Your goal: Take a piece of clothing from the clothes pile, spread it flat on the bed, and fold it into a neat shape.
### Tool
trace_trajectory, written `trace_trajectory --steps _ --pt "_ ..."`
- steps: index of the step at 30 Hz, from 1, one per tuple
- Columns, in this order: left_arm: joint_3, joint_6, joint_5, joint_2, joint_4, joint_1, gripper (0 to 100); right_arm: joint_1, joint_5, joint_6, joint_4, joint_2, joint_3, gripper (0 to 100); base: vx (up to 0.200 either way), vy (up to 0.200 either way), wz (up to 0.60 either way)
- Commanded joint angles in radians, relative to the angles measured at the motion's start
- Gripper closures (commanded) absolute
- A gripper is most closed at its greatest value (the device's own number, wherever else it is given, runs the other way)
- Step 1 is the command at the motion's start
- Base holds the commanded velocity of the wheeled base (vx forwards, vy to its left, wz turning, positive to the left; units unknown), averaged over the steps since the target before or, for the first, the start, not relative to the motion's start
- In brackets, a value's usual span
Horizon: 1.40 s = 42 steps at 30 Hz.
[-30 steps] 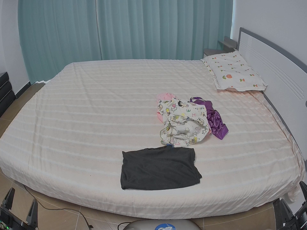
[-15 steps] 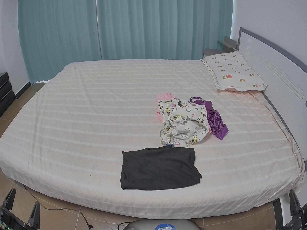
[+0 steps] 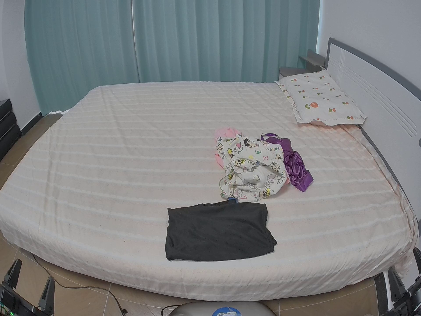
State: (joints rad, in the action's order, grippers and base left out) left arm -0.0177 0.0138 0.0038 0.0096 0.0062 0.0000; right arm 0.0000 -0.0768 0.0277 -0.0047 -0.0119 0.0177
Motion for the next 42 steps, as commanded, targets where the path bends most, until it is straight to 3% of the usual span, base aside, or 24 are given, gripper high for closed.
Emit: trace_trajectory --steps 1,4,6,7,9,11,15,19,24,34,40,42 --pt "0.016 0.000 0.002 -0.003 0.000 0.000 0 0.000 0.015 0.008 0.006 0.009 -0.002 0 0.000 0.000 0.00" --pt "0.016 0.000 0.002 -0.003 0.000 0.000 0 -0.002 0.046 -0.009 -0.001 0.009 -0.001 0 0.000 0.000 0.00" --pt "0.016 0.000 0.002 -0.003 0.000 0.000 0 -0.002 0.020 -0.086 -0.009 0.009 -0.005 0 0.000 0.000 0.00" --pt "0.016 0.000 0.002 -0.003 0.000 0.000 0 -0.002 0.020 -0.086 -0.009 0.009 -0.005 0 0.000 0.000 0.00" --pt "0.016 0.000 0.002 -0.003 0.000 0.000 0 -0.002 -0.015 0.015 -0.009 0.009 -0.004 0 0.000 0.000 0.00" --pt "0.016 0.000 0.002 -0.003 0.000 0.000 0 -0.002 -0.017 0.037 -0.011 0.009 -0.004 0 0.000 0.000 0.00" --pt "0.016 0.000 0.002 -0.003 0.000 0.000 0 -0.002 -0.026 -0.011 -0.038 0.009 -0.012 0 0.000 0.000 0.00" --pt "0.016 -0.002 0.002 -0.002 0.000 0.000 0 -0.003 -0.118 -0.029 -0.066 0.009 -0.018 0 0.000 0.000 0.00" --pt "0.016 0.000 0.002 -0.003 0.000 0.000 0 -0.003 -0.058 -0.074 -0.057 0.009 -0.018 0 0.000 0.000 0.00" --pt "0.016 0.000 0.002 -0.003 0.000 0.000 0 -0.003 -0.043 -0.009 -0.047 0.009 -0.018 0 0.000 0.000 0.00" --pt "0.016 0.000 0.002 -0.003 0.000 0.000 0 -0.003 -0.034 -0.100 -0.049 0.009 -0.018 0 0.000 0.000 0.00" --pt "0.016 0.000 0.002 -0.003 0.000 0.000 0 -0.003 0.002 -0.104 -0.046 0.009 -0.018 0 0.000 0.000 0.00"
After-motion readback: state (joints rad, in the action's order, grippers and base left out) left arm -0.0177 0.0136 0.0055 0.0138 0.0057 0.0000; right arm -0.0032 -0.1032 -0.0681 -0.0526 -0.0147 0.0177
